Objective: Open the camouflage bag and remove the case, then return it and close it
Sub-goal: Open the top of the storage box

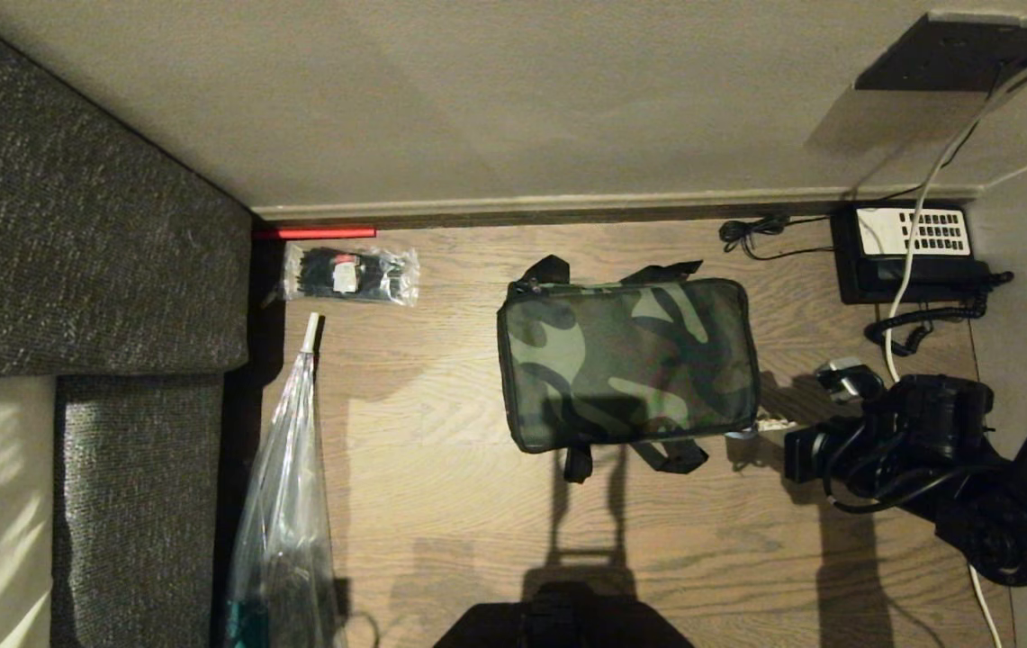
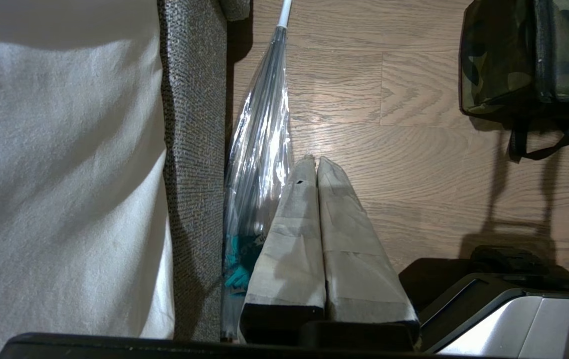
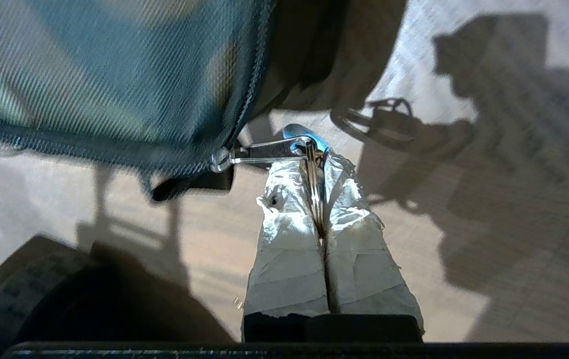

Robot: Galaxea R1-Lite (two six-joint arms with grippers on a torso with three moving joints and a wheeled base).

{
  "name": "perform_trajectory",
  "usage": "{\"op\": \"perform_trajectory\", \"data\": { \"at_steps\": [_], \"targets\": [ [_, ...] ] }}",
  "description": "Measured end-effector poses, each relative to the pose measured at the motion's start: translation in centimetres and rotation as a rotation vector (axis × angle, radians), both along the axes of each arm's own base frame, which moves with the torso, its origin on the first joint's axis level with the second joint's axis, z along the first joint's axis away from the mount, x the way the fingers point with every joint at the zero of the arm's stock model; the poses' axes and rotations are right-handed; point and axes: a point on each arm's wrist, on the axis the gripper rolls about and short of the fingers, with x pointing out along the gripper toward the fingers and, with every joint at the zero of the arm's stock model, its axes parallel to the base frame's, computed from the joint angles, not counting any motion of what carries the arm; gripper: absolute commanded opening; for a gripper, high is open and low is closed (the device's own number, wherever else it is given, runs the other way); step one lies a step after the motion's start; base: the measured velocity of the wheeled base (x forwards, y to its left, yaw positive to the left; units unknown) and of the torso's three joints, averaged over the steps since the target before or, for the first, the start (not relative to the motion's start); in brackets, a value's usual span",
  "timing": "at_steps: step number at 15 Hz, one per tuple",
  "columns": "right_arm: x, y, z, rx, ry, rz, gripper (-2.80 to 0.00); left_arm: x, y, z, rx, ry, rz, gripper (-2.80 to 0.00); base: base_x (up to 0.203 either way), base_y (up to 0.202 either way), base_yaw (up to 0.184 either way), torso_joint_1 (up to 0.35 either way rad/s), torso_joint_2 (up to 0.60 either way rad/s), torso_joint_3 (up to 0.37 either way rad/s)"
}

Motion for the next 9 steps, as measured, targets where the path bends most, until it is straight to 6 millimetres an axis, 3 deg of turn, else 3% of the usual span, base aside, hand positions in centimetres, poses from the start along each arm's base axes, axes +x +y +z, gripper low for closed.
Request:
{"op": "perform_trajectory", "data": {
  "at_steps": [9],
  "targets": [
    [0.46,-0.06,0.77,0.003,0.012,-0.003,-2.8,0.0,0.0,0.0,0.0,0.0,-0.001,-2.8,0.0,0.0,0.0,0.0,0.0,0.0]
  ]
}}
